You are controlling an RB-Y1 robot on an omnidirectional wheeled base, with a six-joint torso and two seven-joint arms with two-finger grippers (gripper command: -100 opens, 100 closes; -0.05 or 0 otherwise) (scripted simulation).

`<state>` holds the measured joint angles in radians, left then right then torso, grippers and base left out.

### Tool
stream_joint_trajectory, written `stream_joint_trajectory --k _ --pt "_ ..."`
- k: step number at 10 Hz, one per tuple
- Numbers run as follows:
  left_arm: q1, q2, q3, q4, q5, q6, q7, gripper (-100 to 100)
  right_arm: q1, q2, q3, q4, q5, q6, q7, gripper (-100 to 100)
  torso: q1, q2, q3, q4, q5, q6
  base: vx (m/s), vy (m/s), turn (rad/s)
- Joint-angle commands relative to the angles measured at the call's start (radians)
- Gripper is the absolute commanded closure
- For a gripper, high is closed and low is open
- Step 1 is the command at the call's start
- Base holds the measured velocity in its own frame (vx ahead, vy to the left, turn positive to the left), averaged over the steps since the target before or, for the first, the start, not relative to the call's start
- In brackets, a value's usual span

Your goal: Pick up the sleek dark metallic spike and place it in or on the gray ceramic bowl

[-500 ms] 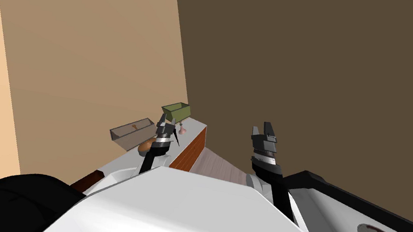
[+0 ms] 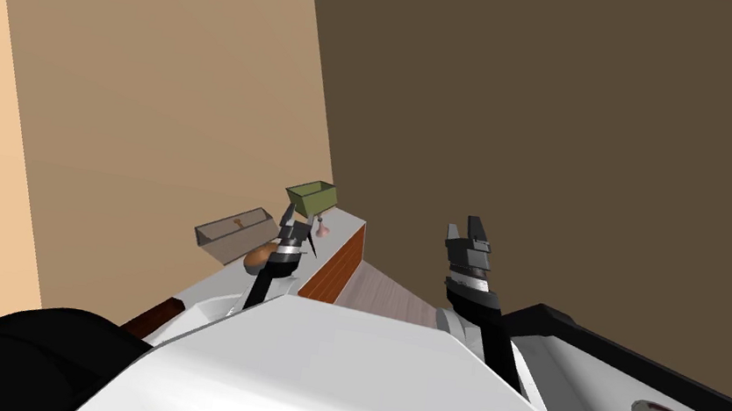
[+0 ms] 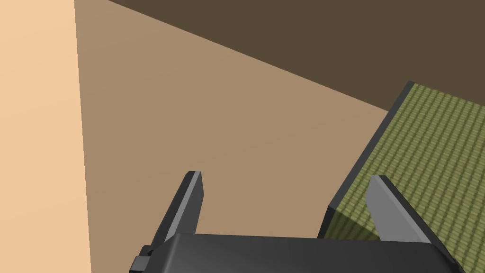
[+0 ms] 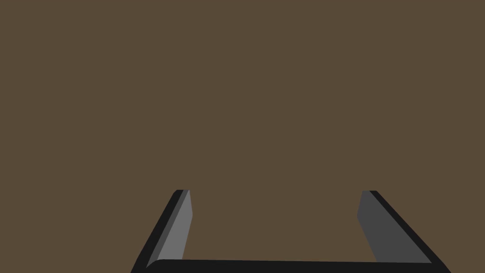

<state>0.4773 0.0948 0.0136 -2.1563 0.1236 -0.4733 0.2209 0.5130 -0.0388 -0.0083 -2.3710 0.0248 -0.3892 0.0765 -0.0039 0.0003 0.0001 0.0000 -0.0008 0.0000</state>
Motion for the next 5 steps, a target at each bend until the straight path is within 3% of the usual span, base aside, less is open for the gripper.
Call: stream_joint_trajectory --k 1,5 --pt "0.003 0.024 -0.001 0.021 0.028 -0.005 0.033 -100 0.000 0.000 0.000 0.000 0.000 0.000 0.000 0 0.000 0.000 0.000 0.000 0.000 0.000 -0.001 -0.076 0.021" --pt "0.007 0.059 -0.009 0.105 0.113 -0.030 0.129 -100 0.000 0.000 0.000 0.000 0.000 0.000 0.000 0 -0.003 0.000 0.000 0.000 -0.001 0.000 -0.001 -0.104 0.020"
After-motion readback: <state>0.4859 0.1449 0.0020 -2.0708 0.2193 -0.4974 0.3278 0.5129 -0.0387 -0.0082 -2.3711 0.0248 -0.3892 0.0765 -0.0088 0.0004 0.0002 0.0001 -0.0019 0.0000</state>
